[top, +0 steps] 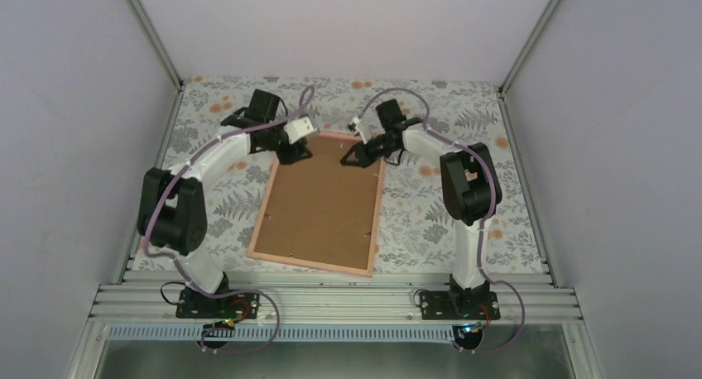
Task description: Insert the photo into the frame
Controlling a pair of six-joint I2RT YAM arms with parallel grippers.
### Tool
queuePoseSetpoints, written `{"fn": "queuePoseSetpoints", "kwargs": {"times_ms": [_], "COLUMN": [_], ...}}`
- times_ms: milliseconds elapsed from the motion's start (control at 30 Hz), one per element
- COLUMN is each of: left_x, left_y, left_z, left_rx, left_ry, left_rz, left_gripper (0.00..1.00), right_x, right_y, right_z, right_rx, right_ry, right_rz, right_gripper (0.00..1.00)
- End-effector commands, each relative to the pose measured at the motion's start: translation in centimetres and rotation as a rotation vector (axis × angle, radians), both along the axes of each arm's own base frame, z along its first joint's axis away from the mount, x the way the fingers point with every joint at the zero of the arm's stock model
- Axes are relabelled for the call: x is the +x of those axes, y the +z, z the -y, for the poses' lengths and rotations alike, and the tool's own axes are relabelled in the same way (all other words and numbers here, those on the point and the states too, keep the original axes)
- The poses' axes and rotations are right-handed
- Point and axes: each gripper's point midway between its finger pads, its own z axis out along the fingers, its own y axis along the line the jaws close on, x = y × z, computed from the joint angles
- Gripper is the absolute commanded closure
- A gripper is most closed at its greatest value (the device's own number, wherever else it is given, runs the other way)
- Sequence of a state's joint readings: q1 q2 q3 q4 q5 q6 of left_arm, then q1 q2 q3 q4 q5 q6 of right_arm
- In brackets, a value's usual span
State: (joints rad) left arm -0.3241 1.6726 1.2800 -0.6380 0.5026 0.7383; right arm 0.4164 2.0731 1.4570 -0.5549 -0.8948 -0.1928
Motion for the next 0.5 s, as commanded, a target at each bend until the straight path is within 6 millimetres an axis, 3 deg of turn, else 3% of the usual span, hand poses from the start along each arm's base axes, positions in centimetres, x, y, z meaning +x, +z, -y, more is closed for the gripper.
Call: {"fn": "queuePoseSetpoints", "kwargs": {"times_ms": [0, 100, 200, 467], "left_x": [7.0, 9.5, 10.7, 11.3], "left_y": [1.8, 2.0, 0.8, -5.5], "left_z": [0.6, 1.8, 2.9, 5.4], "left_rx": [-0.140, -0.184, -0.180, -0.047], "left_ry": [0.226, 0.252, 0.238, 0.169], "left_rz": [0.019, 0.037, 0.038, 0.058], "left_gripper": [0.53, 0.48, 0.48, 0.55], "right_x": [6.0, 8.3, 9.5, 9.9], "right_y": [1.6, 0.6, -0.4, -3.9], "right_z": [2.9, 4.6, 5.6, 6.0], "right_rx": [-0.051, -0.093, -0.118, -0.137], "right_ry": [-0.143, -0.221, -0.263, -0.311], "right_rz": [0.105, 0.100, 0.093, 0.037], "right_gripper": [0.95, 0.95, 0.96, 0.96]}}
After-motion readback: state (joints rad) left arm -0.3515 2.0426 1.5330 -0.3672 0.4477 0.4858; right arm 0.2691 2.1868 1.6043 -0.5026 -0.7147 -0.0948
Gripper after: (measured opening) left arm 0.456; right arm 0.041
